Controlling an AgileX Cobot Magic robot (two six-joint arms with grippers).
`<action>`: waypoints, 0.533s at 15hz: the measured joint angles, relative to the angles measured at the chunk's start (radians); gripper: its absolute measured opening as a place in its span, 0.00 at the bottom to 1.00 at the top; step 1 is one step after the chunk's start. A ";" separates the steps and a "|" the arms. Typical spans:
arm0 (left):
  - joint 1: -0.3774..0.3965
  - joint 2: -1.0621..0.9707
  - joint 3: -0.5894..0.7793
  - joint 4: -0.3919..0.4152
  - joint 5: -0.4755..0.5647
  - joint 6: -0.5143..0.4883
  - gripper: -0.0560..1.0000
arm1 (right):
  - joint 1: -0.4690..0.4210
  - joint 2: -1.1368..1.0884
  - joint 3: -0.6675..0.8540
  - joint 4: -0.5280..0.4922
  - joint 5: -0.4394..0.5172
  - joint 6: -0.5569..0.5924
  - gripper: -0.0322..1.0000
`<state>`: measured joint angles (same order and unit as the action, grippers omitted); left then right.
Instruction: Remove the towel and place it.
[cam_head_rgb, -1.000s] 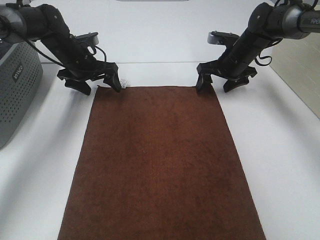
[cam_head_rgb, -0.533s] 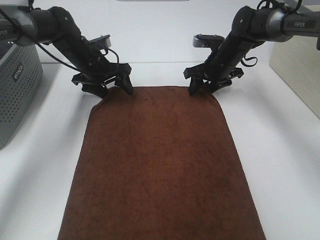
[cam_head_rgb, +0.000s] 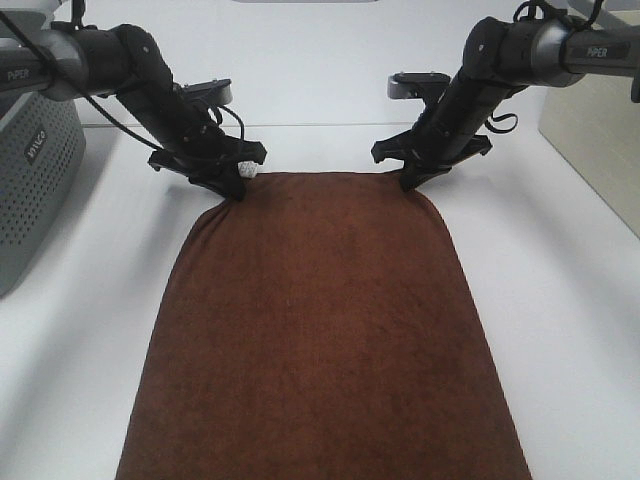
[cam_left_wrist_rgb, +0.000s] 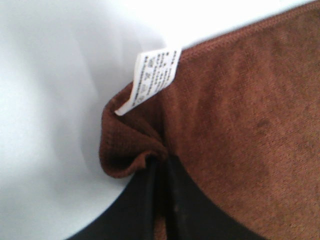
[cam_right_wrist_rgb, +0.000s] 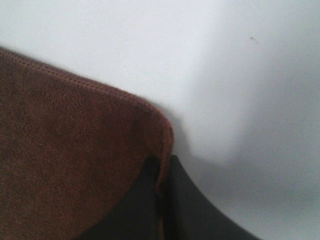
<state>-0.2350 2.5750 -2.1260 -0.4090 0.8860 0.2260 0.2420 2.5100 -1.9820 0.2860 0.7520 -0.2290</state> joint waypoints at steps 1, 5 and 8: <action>0.000 0.000 0.000 0.003 -0.014 0.008 0.06 | 0.000 0.001 0.000 0.001 -0.005 0.000 0.04; 0.000 0.002 0.003 0.011 -0.146 0.012 0.06 | 0.001 0.012 -0.022 -0.002 -0.066 0.006 0.04; 0.000 0.003 0.003 0.011 -0.282 0.014 0.06 | 0.001 0.029 -0.071 -0.011 -0.144 0.006 0.04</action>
<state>-0.2350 2.5780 -2.1230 -0.3980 0.6040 0.2400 0.2430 2.5390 -2.0530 0.2750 0.6080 -0.2230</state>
